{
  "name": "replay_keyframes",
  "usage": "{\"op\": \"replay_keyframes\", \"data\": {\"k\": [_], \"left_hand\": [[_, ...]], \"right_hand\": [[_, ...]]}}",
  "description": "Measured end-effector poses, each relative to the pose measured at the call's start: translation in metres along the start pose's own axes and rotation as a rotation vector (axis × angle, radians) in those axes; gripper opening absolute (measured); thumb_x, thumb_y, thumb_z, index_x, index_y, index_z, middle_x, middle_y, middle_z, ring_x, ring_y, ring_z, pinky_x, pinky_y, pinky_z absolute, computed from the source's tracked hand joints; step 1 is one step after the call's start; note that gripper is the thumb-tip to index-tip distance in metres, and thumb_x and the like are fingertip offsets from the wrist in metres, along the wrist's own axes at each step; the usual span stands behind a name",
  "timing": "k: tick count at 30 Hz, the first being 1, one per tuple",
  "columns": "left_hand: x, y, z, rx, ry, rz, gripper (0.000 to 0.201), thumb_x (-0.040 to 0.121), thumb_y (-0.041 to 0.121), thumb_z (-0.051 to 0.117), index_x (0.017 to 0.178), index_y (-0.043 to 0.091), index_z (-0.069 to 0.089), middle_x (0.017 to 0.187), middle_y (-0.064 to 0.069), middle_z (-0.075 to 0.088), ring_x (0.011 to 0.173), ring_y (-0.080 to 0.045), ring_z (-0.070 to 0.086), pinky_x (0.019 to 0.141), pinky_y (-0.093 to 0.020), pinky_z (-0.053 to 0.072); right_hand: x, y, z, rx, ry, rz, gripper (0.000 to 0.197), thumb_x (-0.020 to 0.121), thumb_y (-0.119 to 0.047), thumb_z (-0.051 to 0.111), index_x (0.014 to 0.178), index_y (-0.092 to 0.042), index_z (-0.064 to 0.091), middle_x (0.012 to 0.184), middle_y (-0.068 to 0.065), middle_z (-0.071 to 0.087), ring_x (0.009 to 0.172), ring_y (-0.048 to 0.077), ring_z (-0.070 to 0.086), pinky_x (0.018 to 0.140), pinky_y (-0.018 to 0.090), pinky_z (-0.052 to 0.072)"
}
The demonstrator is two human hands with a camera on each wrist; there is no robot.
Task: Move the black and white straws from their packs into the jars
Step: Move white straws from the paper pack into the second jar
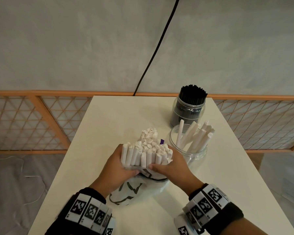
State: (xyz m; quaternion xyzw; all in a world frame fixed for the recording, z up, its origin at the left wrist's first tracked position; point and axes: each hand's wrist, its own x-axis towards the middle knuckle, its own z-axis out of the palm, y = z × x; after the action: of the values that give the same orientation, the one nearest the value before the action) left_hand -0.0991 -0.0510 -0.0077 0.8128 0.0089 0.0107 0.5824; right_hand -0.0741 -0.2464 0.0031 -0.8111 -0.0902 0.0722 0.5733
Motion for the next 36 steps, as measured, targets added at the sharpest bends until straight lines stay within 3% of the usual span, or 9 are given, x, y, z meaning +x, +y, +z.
{"op": "replay_keyframes", "data": {"k": [4, 7, 9, 12, 20, 24, 30, 33, 36], "left_hand": [[0.002, 0.0, 0.0, -0.014, -0.023, -0.018, 0.06, 0.059, -0.002, 0.082, 0.097, 0.035, 0.053, 0.095, 0.008, 0.066, 0.089, -0.003, 0.063, 0.074, -0.02, 0.048], [0.002, 0.002, 0.001, -0.009, -0.01, -0.009, 0.055, 0.06, -0.001, 0.081, 0.093, 0.035, 0.058, 0.087, 0.015, 0.067, 0.082, 0.01, 0.062, 0.069, -0.011, 0.047], [0.002, 0.004, 0.002, 0.007, 0.002, -0.002, 0.055, 0.064, -0.005, 0.078, 0.092, 0.037, 0.057, 0.088, 0.016, 0.065, 0.08, 0.016, 0.06, 0.067, -0.005, 0.046], [0.002, 0.004, 0.002, 0.012, 0.013, 0.006, 0.054, 0.065, -0.005, 0.077, 0.093, 0.037, 0.057, 0.091, 0.015, 0.065, 0.083, 0.015, 0.06, 0.068, -0.004, 0.045], [0.0, 0.007, 0.0, -0.023, 0.053, 0.003, 0.048, 0.06, 0.005, 0.08, 0.09, 0.034, 0.057, 0.082, 0.031, 0.067, 0.078, 0.016, 0.06, 0.065, -0.003, 0.045], [-0.001, 0.013, 0.0, -0.005, 0.077, 0.004, 0.049, 0.07, -0.007, 0.074, 0.086, 0.035, 0.054, 0.08, 0.011, 0.065, 0.072, 0.018, 0.058, 0.062, -0.001, 0.043], [-0.003, 0.015, 0.001, 0.008, 0.079, -0.021, 0.045, 0.072, -0.003, 0.073, 0.085, 0.035, 0.052, 0.086, 0.011, 0.06, 0.08, -0.002, 0.058, 0.064, -0.012, 0.043], [-0.005, 0.018, 0.001, 0.011, 0.081, -0.02, 0.045, 0.072, -0.001, 0.074, 0.085, 0.036, 0.052, 0.086, 0.013, 0.06, 0.079, 0.0, 0.056, 0.061, -0.009, 0.044], [-0.006, 0.02, 0.001, 0.011, 0.085, -0.022, 0.045, 0.072, -0.001, 0.074, 0.086, 0.036, 0.052, 0.086, 0.014, 0.061, 0.078, 0.003, 0.056, 0.06, -0.003, 0.043]], "right_hand": [[-0.003, -0.01, -0.002, 0.043, 0.056, -0.057, 0.034, 0.066, -0.007, 0.079, 0.095, -0.015, 0.062, 0.089, -0.004, 0.071, 0.082, 0.004, 0.066, 0.074, 0.021, 0.053], [-0.001, -0.026, -0.012, 0.135, 0.134, -0.112, 0.021, 0.061, -0.012, 0.074, 0.08, -0.012, 0.064, 0.068, -0.01, 0.07, 0.067, -0.003, 0.064, 0.062, 0.011, 0.048], [-0.001, -0.037, -0.021, 0.205, 0.17, -0.128, 0.023, 0.059, -0.019, 0.07, 0.078, -0.007, 0.065, 0.07, -0.002, 0.071, 0.069, 0.007, 0.068, 0.065, 0.02, 0.054], [-0.002, -0.052, -0.032, 0.27, 0.2, -0.159, 0.013, 0.07, -0.005, 0.071, 0.076, -0.014, 0.065, 0.077, 0.01, 0.07, 0.075, 0.019, 0.068, 0.073, 0.036, 0.056], [-0.004, -0.098, -0.078, 0.524, 0.36, -0.339, 0.019, 0.065, -0.005, 0.062, 0.084, -0.007, 0.061, 0.069, 0.001, 0.071, 0.073, 0.018, 0.069, 0.067, 0.03, 0.054], [-0.004, -0.11, -0.103, 0.671, 0.492, -0.42, 0.017, 0.07, -0.001, 0.056, 0.088, -0.001, 0.056, 0.067, -0.002, 0.068, 0.072, 0.015, 0.067, 0.067, 0.025, 0.052], [0.005, -0.098, -0.123, 0.799, 0.644, -0.366, 0.054, 0.069, -0.006, 0.061, 0.118, 0.015, 0.048, 0.078, 0.004, 0.065, 0.08, 0.014, 0.065, 0.074, 0.028, 0.052], [0.01, -0.087, -0.128, 0.834, 0.676, -0.321, 0.072, 0.063, -0.013, 0.067, 0.125, 0.015, 0.042, 0.085, 0.009, 0.062, 0.085, 0.018, 0.063, 0.075, 0.027, 0.052], [0.014, -0.074, -0.133, 0.862, 0.736, -0.279, 0.056, 0.07, -0.008, 0.064, 0.119, 0.014, 0.048, 0.085, 0.009, 0.061, 0.082, 0.016, 0.064, 0.075, 0.027, 0.052]]}}
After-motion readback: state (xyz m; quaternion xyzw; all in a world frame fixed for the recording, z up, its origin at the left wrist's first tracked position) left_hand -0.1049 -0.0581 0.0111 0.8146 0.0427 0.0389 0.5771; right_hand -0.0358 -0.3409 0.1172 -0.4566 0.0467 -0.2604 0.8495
